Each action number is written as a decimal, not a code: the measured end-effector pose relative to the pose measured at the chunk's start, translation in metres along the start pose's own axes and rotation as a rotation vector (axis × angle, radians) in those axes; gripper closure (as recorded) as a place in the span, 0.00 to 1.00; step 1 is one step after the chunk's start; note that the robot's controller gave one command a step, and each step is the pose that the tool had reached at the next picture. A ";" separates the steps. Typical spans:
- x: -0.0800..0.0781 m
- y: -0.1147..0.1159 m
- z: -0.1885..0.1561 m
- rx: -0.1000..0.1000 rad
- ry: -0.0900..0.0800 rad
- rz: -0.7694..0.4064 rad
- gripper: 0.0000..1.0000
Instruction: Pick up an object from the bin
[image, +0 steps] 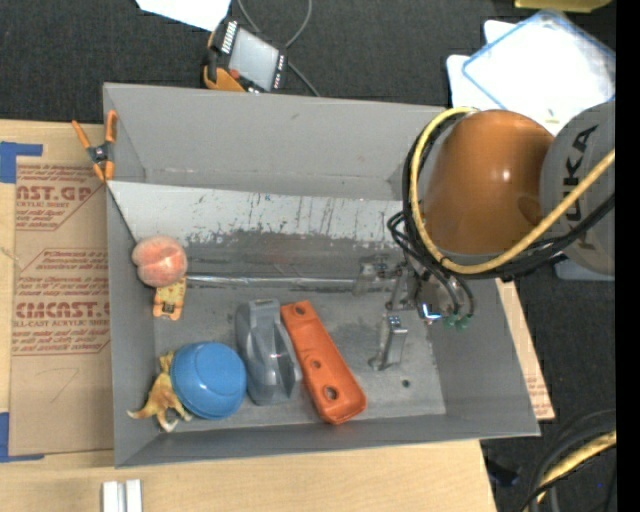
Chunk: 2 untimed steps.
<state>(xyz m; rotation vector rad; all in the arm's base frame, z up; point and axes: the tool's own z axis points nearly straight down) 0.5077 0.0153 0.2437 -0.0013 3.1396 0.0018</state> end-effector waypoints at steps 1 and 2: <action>0.000 0.000 0.000 0.000 0.000 0.000 0.00; 0.012 0.018 0.008 -0.001 -0.001 -0.233 0.00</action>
Offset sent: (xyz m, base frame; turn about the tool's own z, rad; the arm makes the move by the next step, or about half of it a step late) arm -0.0129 0.0175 -0.0085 -0.2439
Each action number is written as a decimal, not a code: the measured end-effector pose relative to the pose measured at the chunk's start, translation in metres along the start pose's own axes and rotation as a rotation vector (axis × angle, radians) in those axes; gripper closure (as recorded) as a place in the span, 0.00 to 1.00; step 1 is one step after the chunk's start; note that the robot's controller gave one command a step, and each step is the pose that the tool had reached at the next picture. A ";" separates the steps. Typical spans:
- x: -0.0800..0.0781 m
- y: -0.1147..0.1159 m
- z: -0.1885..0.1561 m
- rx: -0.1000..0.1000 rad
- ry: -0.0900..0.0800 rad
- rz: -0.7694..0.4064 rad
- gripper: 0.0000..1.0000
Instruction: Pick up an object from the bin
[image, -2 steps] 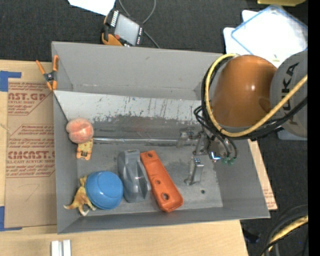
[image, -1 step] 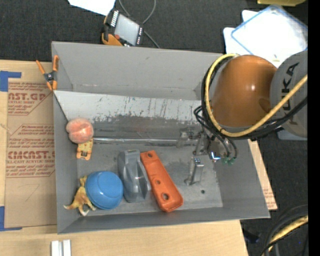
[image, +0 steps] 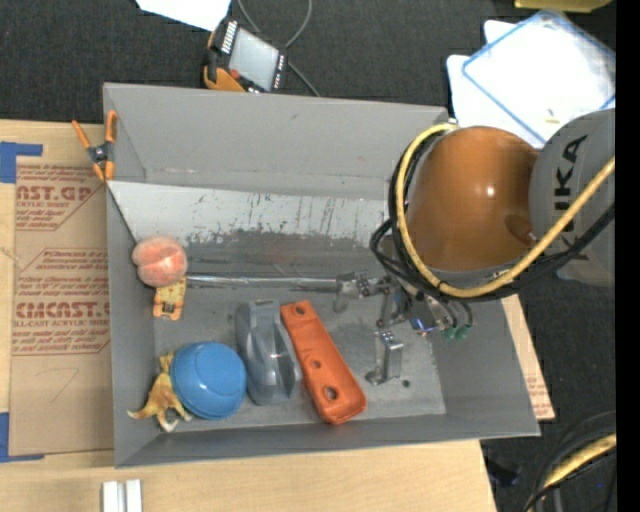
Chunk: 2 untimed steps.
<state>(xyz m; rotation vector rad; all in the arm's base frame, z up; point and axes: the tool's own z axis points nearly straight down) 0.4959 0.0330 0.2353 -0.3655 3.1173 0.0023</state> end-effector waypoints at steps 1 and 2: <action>-0.007 0.006 0.103 0.000 -0.005 0.054 0.00; -0.014 -0.006 0.105 0.002 -0.011 -0.092 1.00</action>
Offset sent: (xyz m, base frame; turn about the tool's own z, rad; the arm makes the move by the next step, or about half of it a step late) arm 0.0181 -0.0065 -0.0922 -0.1297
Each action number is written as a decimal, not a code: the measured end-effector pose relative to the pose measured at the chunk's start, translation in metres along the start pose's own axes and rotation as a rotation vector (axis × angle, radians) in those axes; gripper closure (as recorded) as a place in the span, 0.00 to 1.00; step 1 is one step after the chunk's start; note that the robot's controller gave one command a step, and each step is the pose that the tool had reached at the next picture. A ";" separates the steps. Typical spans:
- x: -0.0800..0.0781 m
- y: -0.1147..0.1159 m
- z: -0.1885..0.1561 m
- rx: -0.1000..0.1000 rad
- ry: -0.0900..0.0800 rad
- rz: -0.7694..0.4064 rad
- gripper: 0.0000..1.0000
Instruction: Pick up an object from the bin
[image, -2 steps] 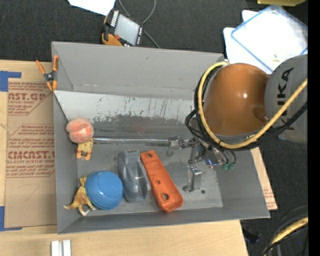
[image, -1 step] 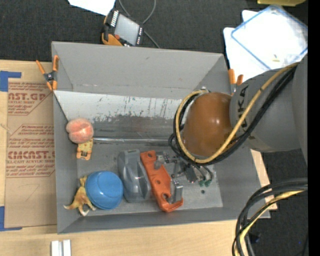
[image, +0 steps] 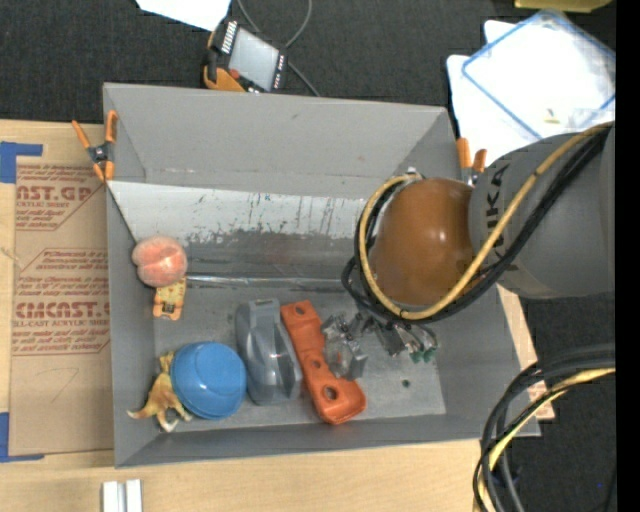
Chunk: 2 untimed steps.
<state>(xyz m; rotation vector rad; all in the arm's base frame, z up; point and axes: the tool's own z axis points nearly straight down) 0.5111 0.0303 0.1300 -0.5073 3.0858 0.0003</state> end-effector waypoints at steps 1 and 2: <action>-0.002 -0.004 -0.013 0.000 -0.003 -0.037 0.00; -0.002 -0.004 -0.013 0.000 -0.003 -0.037 0.00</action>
Offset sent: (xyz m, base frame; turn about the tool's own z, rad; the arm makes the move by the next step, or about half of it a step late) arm 0.0000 0.0000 0.0000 0.0000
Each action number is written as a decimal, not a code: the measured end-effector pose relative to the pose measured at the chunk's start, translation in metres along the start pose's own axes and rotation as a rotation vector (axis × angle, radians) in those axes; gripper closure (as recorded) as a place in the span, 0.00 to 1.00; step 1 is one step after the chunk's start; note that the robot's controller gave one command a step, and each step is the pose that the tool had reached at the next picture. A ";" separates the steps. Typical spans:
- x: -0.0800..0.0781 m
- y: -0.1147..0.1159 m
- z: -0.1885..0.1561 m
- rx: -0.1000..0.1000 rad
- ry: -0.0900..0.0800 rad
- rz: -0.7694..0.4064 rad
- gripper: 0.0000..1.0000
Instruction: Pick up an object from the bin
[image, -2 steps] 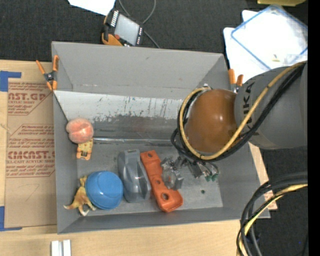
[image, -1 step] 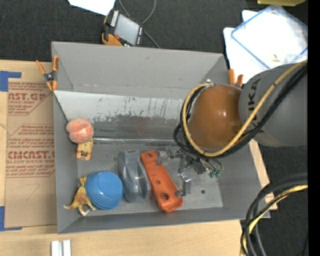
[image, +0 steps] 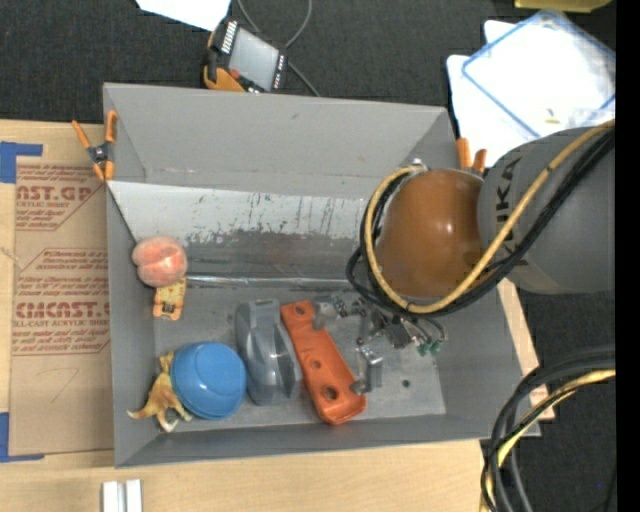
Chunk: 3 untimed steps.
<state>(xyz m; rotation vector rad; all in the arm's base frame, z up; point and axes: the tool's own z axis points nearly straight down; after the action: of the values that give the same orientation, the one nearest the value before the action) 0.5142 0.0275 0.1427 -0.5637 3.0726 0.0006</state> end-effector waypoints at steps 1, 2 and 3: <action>0.000 0.000 0.000 0.000 -0.001 -0.014 0.00; 0.001 -0.019 0.064 -0.002 0.000 -0.425 0.00; -0.003 -0.003 0.033 0.000 -0.009 0.397 1.00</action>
Offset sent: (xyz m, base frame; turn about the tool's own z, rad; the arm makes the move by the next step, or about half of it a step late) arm 0.0067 -0.0184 -0.0614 -0.4245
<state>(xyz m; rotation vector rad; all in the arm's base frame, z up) 0.5189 0.0263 0.1102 0.0528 3.1152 0.0085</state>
